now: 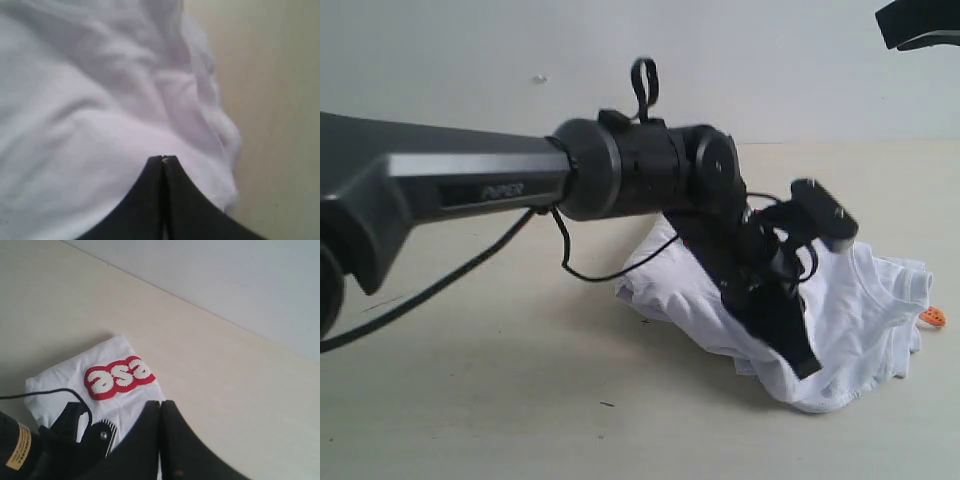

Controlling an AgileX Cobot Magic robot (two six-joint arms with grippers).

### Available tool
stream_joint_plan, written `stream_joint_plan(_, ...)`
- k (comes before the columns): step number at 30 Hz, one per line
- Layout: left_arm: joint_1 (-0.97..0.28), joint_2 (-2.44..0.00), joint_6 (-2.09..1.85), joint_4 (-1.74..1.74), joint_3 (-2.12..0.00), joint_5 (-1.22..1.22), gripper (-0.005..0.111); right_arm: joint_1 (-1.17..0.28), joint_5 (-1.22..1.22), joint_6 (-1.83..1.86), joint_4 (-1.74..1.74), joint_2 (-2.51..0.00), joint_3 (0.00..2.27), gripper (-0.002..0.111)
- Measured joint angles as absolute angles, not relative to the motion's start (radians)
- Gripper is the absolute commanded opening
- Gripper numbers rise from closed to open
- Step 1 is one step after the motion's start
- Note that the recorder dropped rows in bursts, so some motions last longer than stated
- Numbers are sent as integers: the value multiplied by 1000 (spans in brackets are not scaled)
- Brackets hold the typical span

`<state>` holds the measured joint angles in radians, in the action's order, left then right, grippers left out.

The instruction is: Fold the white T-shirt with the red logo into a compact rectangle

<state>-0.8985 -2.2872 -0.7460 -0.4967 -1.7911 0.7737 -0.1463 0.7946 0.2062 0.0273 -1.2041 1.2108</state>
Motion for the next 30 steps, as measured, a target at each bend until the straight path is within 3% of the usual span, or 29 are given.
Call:
stream_joint_plan(10,-893,-2323,-678,-426,-1791,863,0,-146,791,206,27,-1204,1211,0)
stream_joint_plan(16,-887,-2131,-691,-430,-1791,829,0,-146,791,206,27,-1204,1211,0)
stream_joint_plan(19,-819,-2070,-691,-456,-1793,701,0,-146,813,206,27,-1204,1211,0)
stream_joint_plan(23,-706,-2163,-685,-548,-1793,767,0,-146,823,206,27,-1216,1211,0)
stream_joint_plan(30,-676,-2265,-692,-541,-1791,808,0,-146,866,215,27,-1371,1211,0)
